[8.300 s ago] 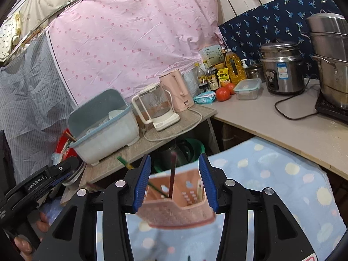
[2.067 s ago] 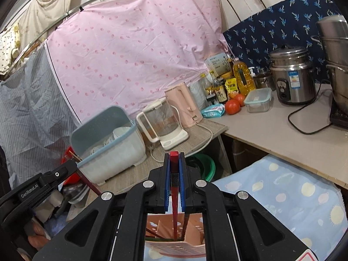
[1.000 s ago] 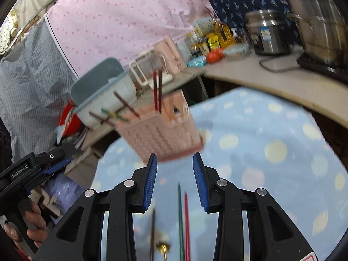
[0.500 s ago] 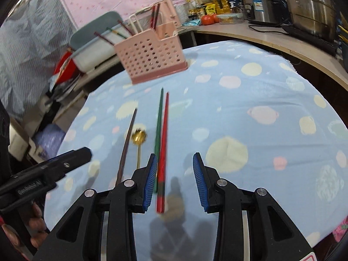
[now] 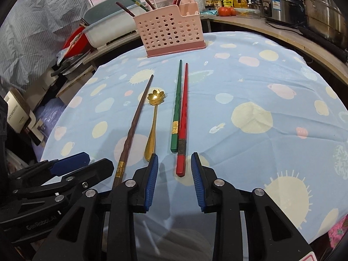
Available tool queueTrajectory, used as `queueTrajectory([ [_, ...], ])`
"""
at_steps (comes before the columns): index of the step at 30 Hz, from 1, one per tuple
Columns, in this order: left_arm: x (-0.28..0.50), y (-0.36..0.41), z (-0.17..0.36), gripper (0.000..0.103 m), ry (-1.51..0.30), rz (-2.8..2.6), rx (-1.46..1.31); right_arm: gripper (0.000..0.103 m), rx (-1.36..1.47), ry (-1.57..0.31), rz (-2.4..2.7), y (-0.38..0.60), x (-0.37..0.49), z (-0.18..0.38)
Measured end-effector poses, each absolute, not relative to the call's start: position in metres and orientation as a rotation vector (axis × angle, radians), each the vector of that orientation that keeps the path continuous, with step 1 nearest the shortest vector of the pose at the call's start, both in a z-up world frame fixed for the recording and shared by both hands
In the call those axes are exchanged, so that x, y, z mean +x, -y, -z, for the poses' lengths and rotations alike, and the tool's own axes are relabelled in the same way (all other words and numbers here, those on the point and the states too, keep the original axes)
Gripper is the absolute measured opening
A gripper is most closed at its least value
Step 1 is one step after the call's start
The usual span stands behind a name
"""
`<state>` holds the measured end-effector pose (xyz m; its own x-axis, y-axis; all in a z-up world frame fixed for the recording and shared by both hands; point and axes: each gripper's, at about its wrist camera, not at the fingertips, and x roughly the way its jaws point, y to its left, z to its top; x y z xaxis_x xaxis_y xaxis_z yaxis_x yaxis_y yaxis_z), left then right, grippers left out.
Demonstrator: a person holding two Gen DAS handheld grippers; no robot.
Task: Organize utensils
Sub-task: 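Move both open tools back down to the remaining utensils, then grasp the brown twisted wooden chopstick with the left tool while the right tool grasps a red chopstick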
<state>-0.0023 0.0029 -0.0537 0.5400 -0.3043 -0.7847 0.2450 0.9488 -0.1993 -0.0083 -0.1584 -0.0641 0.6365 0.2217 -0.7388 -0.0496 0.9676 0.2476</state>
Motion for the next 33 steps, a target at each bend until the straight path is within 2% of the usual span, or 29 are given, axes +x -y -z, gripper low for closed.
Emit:
queueTrajectory([
  [2,-0.002,-0.001,0.056,0.054,-0.950,0.325,-0.056,0.021,0.196,-0.867,-0.146,0.158,-0.009,0.065],
  [10,-0.003,0.005,0.061,0.054,-0.958,0.320,-0.029,0.007,0.176,-0.859,-0.123,0.164,-0.009,0.068],
  [20,-0.004,0.015,0.065,0.050,-0.929,0.300,0.037,0.007,0.206,-0.852,-0.119,0.169,-0.015,0.068],
  [23,-0.005,0.019,0.066,0.043,-0.915,0.296,0.065,0.007,0.213,-0.850,-0.120,0.170,-0.016,0.068],
  [31,-0.004,0.014,0.066,0.011,-0.906,0.289,0.059,0.007,0.223,-0.850,-0.122,0.172,-0.018,0.068],
  [33,-0.003,0.011,0.066,0.007,-0.911,0.290,0.045,0.007,0.223,-0.850,-0.121,0.172,-0.018,0.068],
])
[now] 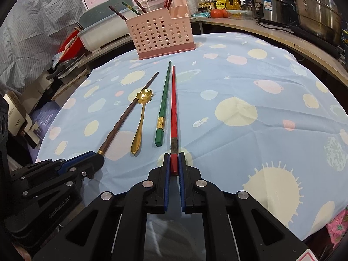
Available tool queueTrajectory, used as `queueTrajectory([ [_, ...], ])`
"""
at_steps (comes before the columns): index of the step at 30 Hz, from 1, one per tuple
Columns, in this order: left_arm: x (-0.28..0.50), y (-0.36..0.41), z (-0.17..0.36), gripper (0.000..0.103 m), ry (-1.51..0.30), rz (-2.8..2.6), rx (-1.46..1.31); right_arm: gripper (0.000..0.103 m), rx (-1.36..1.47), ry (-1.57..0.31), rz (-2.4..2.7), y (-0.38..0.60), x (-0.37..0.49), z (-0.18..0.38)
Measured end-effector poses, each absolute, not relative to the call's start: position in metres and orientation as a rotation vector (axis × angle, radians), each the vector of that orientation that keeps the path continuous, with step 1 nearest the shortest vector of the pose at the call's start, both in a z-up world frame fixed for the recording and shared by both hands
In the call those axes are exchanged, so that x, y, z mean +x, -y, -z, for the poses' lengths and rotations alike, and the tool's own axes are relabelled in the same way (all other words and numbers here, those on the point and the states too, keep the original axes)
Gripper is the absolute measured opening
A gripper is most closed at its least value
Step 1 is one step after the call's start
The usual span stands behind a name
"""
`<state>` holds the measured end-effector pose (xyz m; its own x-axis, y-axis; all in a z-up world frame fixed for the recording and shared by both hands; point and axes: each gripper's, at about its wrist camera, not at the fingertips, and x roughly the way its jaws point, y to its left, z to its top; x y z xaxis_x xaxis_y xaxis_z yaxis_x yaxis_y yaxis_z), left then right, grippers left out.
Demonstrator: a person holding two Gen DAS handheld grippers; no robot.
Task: Organize utensils
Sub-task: 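Grasp the brown twisted wooden chopstick with the left tool while the right tool grasps a red chopstick, then lift both held chopsticks and carry them over the pink basket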
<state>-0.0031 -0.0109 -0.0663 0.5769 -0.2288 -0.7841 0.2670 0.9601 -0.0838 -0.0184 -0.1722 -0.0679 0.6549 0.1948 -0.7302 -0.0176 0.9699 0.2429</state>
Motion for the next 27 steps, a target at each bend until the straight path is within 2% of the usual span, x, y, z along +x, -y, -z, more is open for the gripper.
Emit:
queueTrajectory([
  [11,-0.005,0.001,0.056,0.007,-0.920,0.303,0.000,0.007,0.248,-0.823,-0.117,0.182,-0.027,0.055],
  [27,0.002,-0.023,0.000,0.007,-0.824,0.282,-0.067,0.007,0.324,-0.647,-0.096,0.211,-0.031,-0.015],
])
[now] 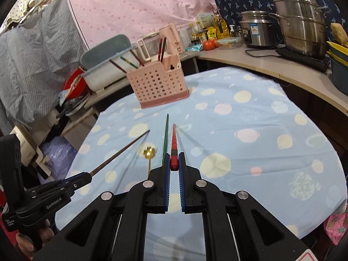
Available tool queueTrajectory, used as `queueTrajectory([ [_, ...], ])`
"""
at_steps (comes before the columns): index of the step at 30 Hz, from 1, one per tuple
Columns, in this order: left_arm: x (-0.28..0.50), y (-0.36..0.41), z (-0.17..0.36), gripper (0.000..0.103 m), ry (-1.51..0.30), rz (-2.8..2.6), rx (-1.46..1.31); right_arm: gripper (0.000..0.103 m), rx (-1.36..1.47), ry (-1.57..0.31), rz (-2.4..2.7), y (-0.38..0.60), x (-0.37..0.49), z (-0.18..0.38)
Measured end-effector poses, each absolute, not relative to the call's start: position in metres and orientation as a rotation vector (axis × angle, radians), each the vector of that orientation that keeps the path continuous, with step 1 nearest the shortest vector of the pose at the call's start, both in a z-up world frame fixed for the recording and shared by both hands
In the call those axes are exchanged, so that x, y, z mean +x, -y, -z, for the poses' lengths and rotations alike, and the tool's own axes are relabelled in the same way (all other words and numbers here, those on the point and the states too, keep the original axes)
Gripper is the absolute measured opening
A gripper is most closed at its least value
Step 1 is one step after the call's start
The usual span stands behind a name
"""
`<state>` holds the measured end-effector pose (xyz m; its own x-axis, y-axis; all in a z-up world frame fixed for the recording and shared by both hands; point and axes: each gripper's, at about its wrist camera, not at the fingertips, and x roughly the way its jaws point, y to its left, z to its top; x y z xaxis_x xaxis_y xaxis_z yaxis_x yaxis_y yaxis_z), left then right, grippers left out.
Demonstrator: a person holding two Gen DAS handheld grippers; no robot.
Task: Organize utensils
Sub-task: 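Lift both held chopsticks and carry them over the pink basket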
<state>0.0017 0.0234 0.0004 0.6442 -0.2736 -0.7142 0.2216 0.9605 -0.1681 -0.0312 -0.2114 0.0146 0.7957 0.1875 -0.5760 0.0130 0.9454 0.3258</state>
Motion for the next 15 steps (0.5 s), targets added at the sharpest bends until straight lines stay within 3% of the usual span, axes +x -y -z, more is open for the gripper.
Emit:
queueTrajectory([
  [15,0.024,-0.048,-0.062,0.007,-0.703,0.244,-0.119,0.007,0.356,-0.492,-0.066,0.237,-0.021,-0.073],
])
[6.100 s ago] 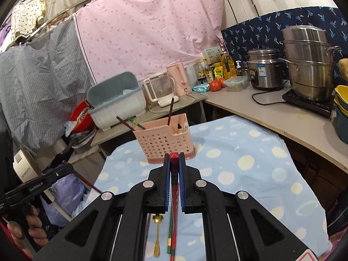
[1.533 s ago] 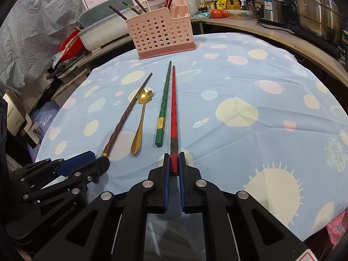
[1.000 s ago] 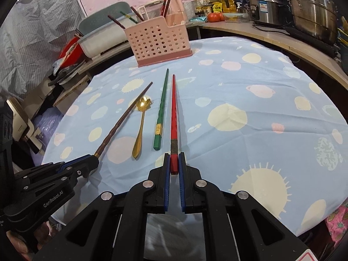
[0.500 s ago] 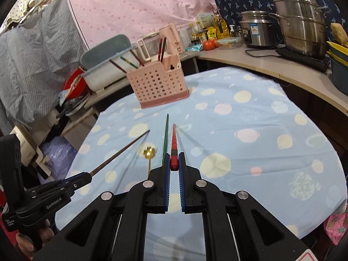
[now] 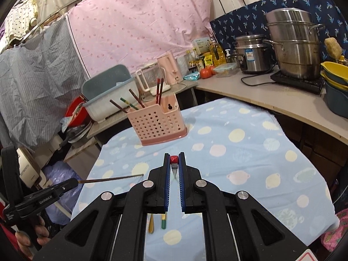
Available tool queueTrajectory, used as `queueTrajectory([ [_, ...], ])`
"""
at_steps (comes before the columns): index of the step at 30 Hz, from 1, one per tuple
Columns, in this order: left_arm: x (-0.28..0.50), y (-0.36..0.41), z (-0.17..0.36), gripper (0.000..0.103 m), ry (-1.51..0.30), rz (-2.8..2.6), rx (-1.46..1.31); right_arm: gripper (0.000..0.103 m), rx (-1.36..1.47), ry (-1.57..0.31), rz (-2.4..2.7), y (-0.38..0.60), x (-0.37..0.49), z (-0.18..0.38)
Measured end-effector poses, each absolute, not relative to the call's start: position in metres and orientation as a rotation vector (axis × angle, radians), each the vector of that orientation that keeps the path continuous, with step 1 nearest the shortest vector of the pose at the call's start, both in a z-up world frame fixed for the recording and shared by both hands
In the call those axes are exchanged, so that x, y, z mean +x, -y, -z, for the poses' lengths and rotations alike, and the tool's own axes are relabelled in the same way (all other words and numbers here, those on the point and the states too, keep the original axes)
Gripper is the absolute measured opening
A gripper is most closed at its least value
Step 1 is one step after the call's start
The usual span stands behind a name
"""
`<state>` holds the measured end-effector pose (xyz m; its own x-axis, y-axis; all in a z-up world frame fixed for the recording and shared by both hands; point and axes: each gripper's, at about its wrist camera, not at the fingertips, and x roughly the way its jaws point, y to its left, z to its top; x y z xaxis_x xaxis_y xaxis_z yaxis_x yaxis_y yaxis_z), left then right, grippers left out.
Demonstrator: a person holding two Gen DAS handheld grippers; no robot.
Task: Organize utensils
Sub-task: 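Lift both held chopsticks and carry them over the pink basket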
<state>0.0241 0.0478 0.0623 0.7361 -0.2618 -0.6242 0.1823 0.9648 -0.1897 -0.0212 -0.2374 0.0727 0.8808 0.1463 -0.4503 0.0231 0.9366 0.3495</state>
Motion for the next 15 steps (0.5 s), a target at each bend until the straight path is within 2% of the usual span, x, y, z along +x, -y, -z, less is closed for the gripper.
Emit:
queueTrajectory([
  [15,0.055,-0.057,-0.116,0.007,-0.572,0.219,-0.119,0.007,0.369,-0.391,-0.080,0.251,0.007,-0.114],
])
